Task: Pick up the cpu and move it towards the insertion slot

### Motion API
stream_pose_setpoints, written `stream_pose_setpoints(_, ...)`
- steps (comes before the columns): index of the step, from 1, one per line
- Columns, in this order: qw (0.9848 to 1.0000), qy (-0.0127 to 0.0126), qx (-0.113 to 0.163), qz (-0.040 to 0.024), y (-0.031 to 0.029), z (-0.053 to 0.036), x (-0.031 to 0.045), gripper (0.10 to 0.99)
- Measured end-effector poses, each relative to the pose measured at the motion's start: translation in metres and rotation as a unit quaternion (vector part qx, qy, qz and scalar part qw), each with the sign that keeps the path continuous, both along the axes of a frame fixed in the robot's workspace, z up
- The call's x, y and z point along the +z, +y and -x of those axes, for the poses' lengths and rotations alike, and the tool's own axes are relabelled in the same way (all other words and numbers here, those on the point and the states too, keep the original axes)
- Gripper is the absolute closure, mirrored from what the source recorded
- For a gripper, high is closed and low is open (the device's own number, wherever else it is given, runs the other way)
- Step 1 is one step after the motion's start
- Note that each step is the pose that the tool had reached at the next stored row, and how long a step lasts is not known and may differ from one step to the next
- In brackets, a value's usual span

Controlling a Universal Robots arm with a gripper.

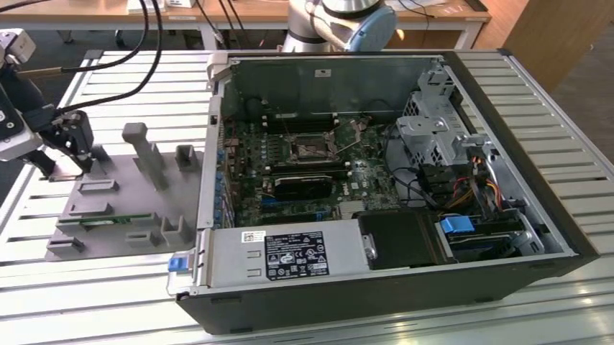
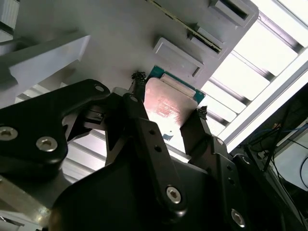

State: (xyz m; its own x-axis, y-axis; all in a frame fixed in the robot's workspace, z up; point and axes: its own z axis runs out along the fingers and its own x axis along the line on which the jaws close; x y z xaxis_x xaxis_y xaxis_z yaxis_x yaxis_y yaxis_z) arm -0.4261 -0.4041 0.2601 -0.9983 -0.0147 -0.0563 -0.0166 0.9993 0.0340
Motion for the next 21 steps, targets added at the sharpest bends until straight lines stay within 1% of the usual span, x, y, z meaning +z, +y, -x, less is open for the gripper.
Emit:
stream_pose_setpoints(9,1.0000,-0.0031,0.000,0.0000,0.0000,0.0000,0.0190,0.545)
stream_pose_setpoints(17,1.0000,-0.0064,0.000,0.0000,0.0000,0.0000,0.0362,0.545)
stream_pose_setpoints(21,1.0000,-0.0086,0.000,0.0000,0.0000,0.0000,0.0449,0.545)
